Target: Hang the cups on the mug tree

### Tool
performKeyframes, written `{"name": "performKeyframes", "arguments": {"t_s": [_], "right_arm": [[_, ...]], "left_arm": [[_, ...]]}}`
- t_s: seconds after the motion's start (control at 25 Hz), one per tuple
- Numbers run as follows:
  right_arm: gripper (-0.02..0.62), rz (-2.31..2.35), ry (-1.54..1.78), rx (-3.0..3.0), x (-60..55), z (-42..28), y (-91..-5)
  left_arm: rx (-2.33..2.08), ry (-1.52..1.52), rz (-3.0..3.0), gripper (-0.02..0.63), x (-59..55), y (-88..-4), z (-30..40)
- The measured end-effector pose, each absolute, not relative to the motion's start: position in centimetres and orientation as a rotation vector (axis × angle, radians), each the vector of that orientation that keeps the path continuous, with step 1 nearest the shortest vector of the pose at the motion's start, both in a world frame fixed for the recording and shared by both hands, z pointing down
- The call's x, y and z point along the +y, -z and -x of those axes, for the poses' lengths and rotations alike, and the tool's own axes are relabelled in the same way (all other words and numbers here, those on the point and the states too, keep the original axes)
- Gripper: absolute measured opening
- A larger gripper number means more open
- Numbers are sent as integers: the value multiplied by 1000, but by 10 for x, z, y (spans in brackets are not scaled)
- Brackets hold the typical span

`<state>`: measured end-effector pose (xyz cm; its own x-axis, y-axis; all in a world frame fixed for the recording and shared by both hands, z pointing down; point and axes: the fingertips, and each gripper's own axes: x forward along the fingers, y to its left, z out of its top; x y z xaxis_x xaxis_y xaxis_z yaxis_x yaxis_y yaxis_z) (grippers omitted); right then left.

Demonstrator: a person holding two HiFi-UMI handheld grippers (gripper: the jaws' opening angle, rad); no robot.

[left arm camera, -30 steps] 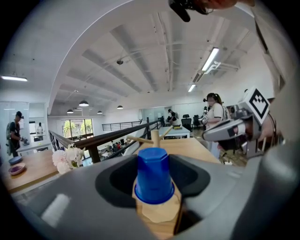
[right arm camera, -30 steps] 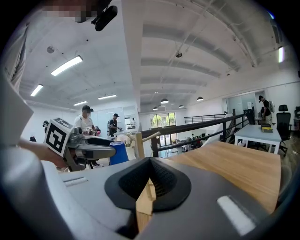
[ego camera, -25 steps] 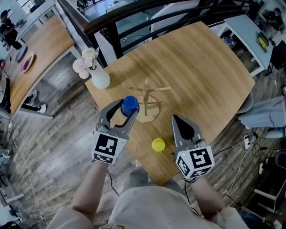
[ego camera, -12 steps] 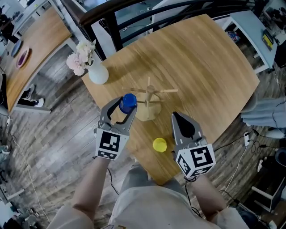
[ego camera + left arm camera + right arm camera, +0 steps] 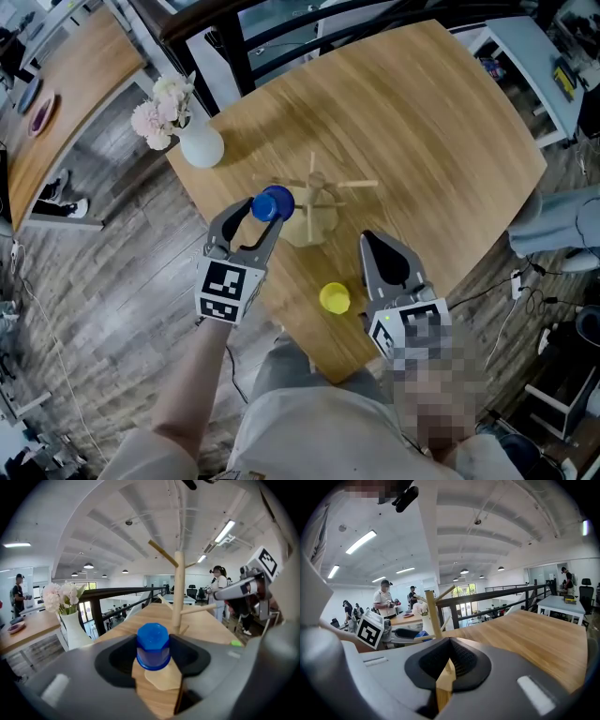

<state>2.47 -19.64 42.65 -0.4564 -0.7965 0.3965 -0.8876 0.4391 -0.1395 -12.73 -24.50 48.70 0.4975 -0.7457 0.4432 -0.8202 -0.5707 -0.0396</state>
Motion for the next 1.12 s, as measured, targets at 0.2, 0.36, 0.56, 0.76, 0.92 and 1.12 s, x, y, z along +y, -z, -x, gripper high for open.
{"name": "performKeyframes", "arguments": {"t_s": [0.2, 0.36, 0.56, 0.76, 0.92, 1.12], "right_arm": [[-2, -1463, -477, -2427, -191, -27, -424], [-2, -1472, -464, -2431, -188, -30, -418], [-2, -1491, -466, -2423, -178, -41, -414], [-2, -1518, -442, -2439, -172, -45, -396], [-2, -1529, -392, -2465, -163, -45, -373], [-2, -1537, -320, -2498, -150, -48, -346]], "left_arm": [[-1347, -669, -2552, 215, -241, -501, 125], [-1345, -678, -2544, 221, -237, -505, 126], [-1374, -644, -2532, 241, -233, -496, 126], [-1396, -605, -2554, 241, -226, -468, 128], [-1415, -568, -2589, 240, -213, -437, 128], [-1402, -526, -2607, 213, -197, -401, 124]]}}
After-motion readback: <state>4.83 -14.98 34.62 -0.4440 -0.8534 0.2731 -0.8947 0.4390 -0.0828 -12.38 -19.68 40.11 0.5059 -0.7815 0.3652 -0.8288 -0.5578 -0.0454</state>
